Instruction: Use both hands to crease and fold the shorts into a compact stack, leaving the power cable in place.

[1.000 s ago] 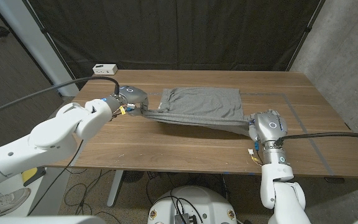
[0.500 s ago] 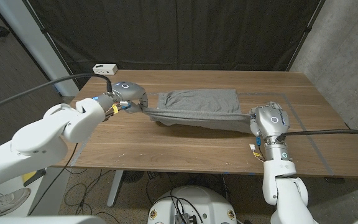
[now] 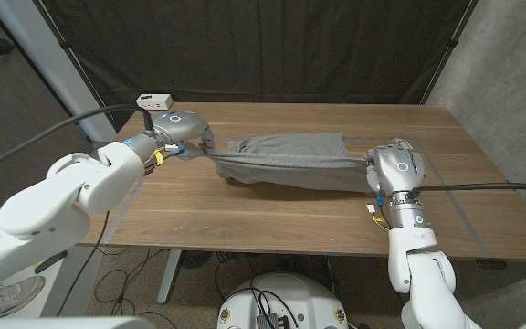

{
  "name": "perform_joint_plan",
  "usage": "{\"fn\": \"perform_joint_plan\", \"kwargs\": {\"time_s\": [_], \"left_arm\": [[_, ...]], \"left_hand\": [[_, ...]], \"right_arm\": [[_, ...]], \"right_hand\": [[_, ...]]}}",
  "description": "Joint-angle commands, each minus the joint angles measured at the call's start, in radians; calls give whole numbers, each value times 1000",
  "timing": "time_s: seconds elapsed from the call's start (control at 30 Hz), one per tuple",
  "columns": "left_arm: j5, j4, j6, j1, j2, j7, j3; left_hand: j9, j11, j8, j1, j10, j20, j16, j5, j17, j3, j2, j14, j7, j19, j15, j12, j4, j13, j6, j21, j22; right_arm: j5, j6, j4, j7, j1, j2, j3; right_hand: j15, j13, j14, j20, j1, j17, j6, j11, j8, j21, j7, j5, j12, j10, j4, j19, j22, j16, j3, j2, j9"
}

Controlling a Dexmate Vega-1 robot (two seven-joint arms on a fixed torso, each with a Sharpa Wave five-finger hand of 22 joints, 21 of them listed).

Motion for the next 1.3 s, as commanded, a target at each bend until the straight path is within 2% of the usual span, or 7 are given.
{"fn": "perform_joint_plan", "kwargs": {"time_s": [0.03,0.17,0.47,0.93,1.03,1.3], "left_arm": [[49,21,-55,-25,-110,-19,-27],[51,50,-56,-59,-122,-13,-6],[49,122,-31,-143,-115,5,63],[38,207,32,-262,-77,90,186],[42,225,36,-291,-74,134,222],[31,263,16,-318,-77,290,274]], "left_hand": [[3,-64,-4,7,79,-6,-1,0,4,-2,2,1,1,5,-176,39,1,132,14,8,5],[2,-64,-9,7,79,-9,-1,-1,5,-3,2,2,2,9,-176,37,2,131,11,12,5],[3,-65,-15,8,75,-8,-1,-1,5,-6,2,3,3,10,-176,33,2,129,13,17,5],[3,-64,-25,10,75,-7,-3,-3,5,-10,3,3,5,10,-176,31,3,130,14,25,6],[3,-64,-27,11,76,-6,-3,-3,5,-11,3,3,4,11,-176,31,3,129,15,27,6],[3,-64,-30,12,80,-10,-3,-4,5,-12,4,5,4,19,-176,30,3,128,21,34,7]], "right_arm": [[-12,74,25,34,66,-9,17],[2,94,37,40,90,-12,27],[42,128,64,35,142,-19,39],[103,142,125,-6,225,-18,27],[124,151,146,-16,253,-16,20],[160,153,188,-23,312,-19,-4]], "right_hand": [[-162,6,11,-42,14,8,5,-8,6,6,-7,6,7,3,4,-2,2,-2,-1,-2,2],[-161,8,12,-42,15,10,6,-9,4,7,-8,7,8,2,5,-2,2,-3,-2,-2,1],[-161,13,13,-42,15,15,7,-8,2,9,-9,8,10,0,7,-2,2,-7,-7,-2,-1],[-161,22,16,-42,20,24,8,-7,0,13,-9,10,15,1,9,-5,2,-16,-13,-1,0],[-162,23,16,-42,21,25,9,-7,0,14,-10,10,16,0,10,-5,1,-18,-13,0,0],[-162,28,19,-41,23,30,10,-6,1,16,-12,12,20,4,11,-7,1,-22,-16,0,3]]}}
